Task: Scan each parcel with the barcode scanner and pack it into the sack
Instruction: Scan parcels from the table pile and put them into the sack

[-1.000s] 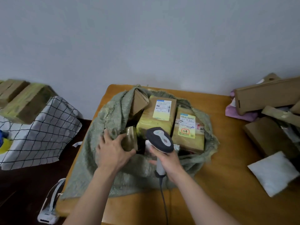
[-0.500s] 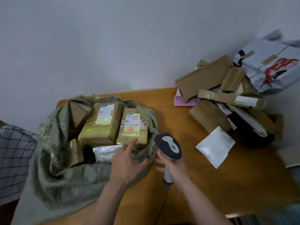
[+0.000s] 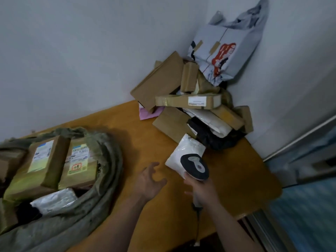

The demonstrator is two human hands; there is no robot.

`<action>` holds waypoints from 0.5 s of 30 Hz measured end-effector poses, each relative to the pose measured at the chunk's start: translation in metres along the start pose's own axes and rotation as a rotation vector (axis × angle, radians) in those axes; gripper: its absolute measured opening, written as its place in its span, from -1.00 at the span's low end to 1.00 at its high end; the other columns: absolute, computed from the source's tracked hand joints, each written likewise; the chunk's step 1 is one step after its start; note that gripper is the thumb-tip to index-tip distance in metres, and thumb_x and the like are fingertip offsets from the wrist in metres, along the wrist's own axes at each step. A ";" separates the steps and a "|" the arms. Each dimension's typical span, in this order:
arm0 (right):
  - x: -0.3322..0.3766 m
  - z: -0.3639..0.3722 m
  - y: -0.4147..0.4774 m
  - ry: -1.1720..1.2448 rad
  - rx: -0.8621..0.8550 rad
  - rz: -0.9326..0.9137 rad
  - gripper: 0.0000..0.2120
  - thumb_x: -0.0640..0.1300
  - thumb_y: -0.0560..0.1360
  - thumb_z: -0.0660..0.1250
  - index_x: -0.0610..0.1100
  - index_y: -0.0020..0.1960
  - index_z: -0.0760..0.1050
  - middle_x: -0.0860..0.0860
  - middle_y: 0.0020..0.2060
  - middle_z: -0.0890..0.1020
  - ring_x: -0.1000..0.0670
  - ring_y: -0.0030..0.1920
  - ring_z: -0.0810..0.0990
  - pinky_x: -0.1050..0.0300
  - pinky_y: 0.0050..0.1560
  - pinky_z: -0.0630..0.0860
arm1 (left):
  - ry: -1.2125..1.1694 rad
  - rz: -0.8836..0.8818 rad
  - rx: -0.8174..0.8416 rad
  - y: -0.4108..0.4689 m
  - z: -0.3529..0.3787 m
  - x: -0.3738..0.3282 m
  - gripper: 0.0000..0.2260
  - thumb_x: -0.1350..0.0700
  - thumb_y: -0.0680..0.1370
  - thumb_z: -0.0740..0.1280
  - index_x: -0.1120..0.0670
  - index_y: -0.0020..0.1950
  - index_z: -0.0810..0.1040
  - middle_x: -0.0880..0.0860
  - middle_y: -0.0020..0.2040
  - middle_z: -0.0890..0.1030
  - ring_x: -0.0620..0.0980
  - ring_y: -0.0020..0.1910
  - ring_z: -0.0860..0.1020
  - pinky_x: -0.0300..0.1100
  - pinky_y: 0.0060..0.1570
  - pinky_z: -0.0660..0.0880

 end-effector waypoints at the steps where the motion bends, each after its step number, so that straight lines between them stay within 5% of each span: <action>1: 0.000 -0.012 0.001 0.004 -0.010 -0.015 -0.83 -0.09 0.52 0.51 0.08 -0.05 0.53 -0.03 0.02 0.69 0.11 -0.05 0.65 0.18 -0.08 0.66 | -0.010 -0.006 0.026 0.008 0.010 -0.006 -0.42 -0.12 0.53 0.49 -0.17 0.51 0.37 0.00 0.39 0.49 -0.03 0.28 0.50 -0.24 0.04 0.41; 3: -0.001 -0.032 0.003 0.022 -0.023 -0.044 -0.78 -0.11 0.51 0.51 0.13 0.01 0.51 0.16 -0.01 0.64 0.22 -0.01 0.57 0.37 -0.05 0.51 | -0.004 0.007 0.059 0.023 0.026 -0.016 -0.45 -0.09 0.52 0.50 -0.18 0.47 0.42 0.02 0.42 0.43 -0.06 0.20 0.46 -0.21 0.04 0.42; 7: -0.017 -0.060 0.011 0.048 -0.055 -0.007 -0.66 -0.05 0.48 0.54 0.16 0.16 0.50 0.20 0.10 0.60 0.01 0.27 0.55 0.12 0.23 0.48 | 0.059 0.049 0.094 0.053 0.046 -0.033 -0.53 -0.03 0.49 0.55 -0.13 0.37 0.52 0.04 0.48 0.36 -0.08 0.24 0.39 -0.23 0.11 0.34; 11: -0.020 -0.070 0.017 0.128 -0.059 0.024 -0.69 -0.08 0.49 0.54 0.20 0.10 0.50 0.19 0.09 0.59 0.05 0.17 0.57 0.31 -0.08 0.58 | 0.108 0.057 0.153 0.080 0.070 -0.041 -0.59 -0.04 0.44 0.58 -0.18 0.25 0.56 0.06 0.50 0.33 0.08 0.38 0.40 -0.14 0.23 0.39; 15: -0.021 -0.072 0.022 0.202 -0.029 0.098 -0.69 -0.10 0.51 0.53 0.23 0.04 0.48 0.14 0.09 0.57 0.03 0.13 0.55 -0.09 0.07 0.69 | 0.132 0.075 0.132 0.100 0.090 -0.030 -0.58 -0.25 0.21 0.50 -0.32 0.03 0.53 0.01 0.30 0.51 0.13 0.31 0.48 0.07 0.31 0.47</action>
Point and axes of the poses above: each hand's wrist, its own y-axis towards the middle knuckle, its own z-axis out of the palm, x = y × z, the point moved 5 cm from there along y, towards the middle knuckle
